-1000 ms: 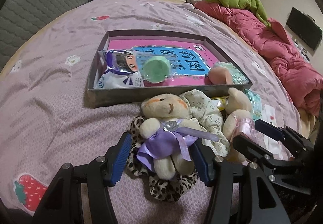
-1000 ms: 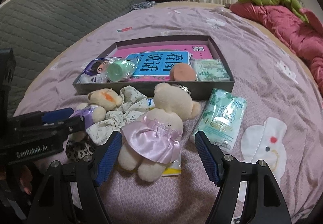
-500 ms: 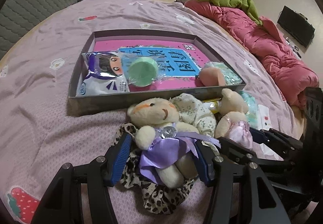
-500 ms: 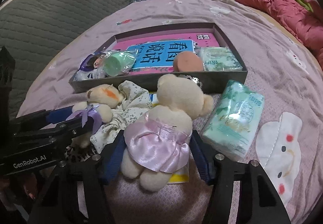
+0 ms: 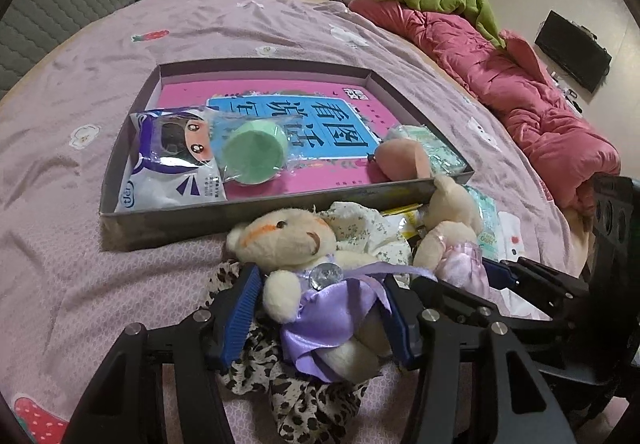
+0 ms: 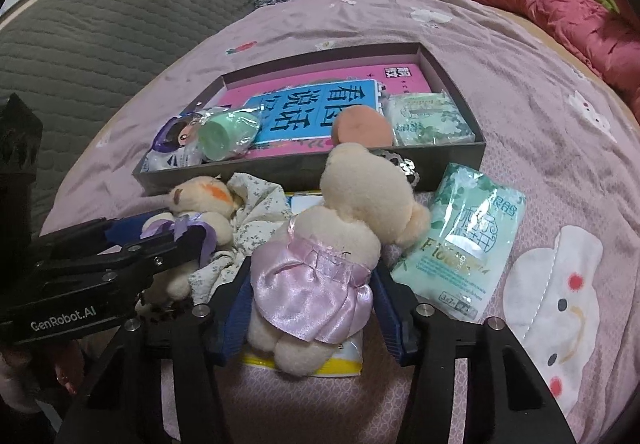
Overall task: Organize soft objects
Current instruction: 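Grasp the purple-dress teddy bear with the left tool while the right tool grasps the pink-dress bear, then lift both teddy bears and carry them toward the tray box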
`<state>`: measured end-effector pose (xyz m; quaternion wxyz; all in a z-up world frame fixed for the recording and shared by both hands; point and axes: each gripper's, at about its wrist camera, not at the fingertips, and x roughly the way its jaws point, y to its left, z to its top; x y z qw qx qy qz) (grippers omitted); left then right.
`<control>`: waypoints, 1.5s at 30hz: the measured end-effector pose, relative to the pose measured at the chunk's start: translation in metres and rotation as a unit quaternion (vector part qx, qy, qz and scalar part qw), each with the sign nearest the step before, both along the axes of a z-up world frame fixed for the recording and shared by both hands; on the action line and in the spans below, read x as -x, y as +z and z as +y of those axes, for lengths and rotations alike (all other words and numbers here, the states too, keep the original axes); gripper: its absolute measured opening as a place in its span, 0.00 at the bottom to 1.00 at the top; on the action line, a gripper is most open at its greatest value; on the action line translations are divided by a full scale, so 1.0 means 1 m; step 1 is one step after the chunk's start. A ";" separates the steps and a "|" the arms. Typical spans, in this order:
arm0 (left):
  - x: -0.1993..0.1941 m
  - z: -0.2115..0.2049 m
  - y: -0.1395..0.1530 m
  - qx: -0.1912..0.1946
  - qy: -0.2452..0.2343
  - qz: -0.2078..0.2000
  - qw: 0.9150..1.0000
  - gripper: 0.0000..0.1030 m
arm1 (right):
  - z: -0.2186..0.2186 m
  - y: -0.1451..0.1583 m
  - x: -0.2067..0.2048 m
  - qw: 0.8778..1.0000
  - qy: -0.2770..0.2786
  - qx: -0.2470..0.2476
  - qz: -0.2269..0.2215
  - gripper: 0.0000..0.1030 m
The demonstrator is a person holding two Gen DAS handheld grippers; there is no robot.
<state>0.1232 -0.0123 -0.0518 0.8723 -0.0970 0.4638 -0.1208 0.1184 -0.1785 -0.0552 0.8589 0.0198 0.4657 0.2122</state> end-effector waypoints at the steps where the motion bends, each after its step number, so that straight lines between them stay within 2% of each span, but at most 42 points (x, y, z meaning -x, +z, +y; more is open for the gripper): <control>1: 0.000 0.001 0.000 0.005 0.000 0.002 1.000 0.51 | 0.000 0.001 0.001 1.000 0.001 -0.002 -0.001 0.52; 3: 0.000 0.003 0.003 0.012 -0.001 0.003 1.000 0.46 | 0.000 0.006 0.003 1.000 0.003 -0.003 -0.010 0.51; 6: 0.002 0.006 0.005 0.018 0.000 0.000 1.000 0.44 | -0.001 0.011 0.003 1.000 0.004 -0.010 -0.017 0.50; 18: 0.016 0.022 0.026 0.040 0.011 -0.027 0.999 0.43 | -0.009 0.021 0.005 0.999 -0.004 -0.031 -0.020 0.50; 24: 0.014 0.027 0.024 0.049 0.016 -0.024 0.998 0.44 | -0.010 0.022 0.004 0.999 -0.006 -0.033 -0.020 0.50; 28: 0.012 0.027 0.017 0.061 0.010 -0.005 0.998 0.44 | -0.009 0.019 0.003 0.999 -0.007 -0.033 -0.016 0.50; 35: 0.017 0.026 0.016 0.049 0.014 -0.003 0.999 0.45 | -0.010 0.019 0.002 0.999 -0.008 -0.034 -0.014 0.50; 45: 0.039 0.012 0.023 -0.008 -0.014 -0.011 1.000 0.46 | -0.010 0.017 0.001 0.999 -0.010 -0.033 -0.013 0.50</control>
